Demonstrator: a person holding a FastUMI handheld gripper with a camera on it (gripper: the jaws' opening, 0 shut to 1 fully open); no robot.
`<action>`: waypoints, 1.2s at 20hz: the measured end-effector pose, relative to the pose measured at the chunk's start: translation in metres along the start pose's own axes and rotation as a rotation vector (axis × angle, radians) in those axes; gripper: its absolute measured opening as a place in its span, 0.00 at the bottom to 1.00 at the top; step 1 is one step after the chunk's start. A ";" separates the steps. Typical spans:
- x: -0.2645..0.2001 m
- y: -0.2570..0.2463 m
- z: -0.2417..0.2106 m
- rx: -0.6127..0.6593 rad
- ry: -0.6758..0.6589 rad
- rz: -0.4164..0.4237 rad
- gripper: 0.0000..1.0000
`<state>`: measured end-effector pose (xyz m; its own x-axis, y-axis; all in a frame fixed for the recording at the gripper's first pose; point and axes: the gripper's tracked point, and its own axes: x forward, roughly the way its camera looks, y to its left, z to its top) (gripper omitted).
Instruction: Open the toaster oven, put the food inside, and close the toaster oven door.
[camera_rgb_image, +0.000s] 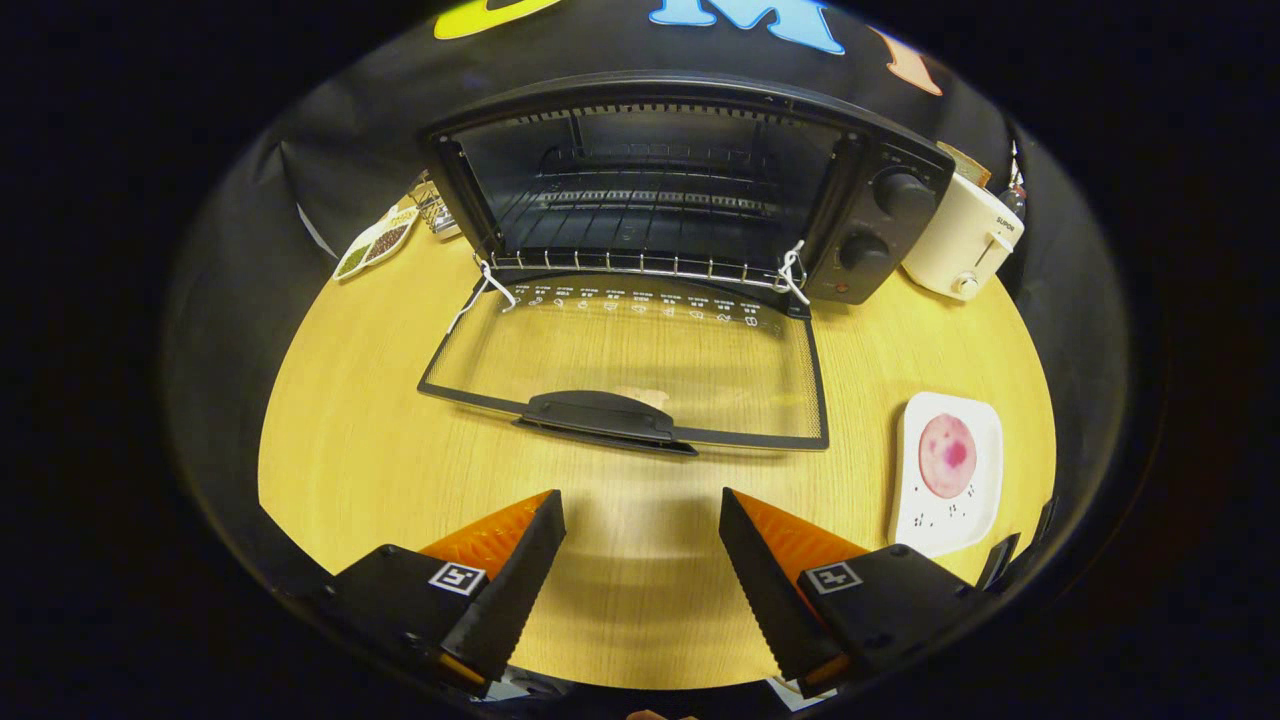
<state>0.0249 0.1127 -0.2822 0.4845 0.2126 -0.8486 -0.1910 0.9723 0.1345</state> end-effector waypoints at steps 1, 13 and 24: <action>-0.003 -0.003 -0.002 0.004 -0.001 0.004 1.00; -0.075 -0.097 -0.025 -0.022 -0.038 -0.018 1.00; -0.089 -0.215 -0.016 0.104 -0.022 0.016 1.00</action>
<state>0.0097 -0.1171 -0.2437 0.5013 0.2291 -0.8344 -0.1099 0.9734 0.2013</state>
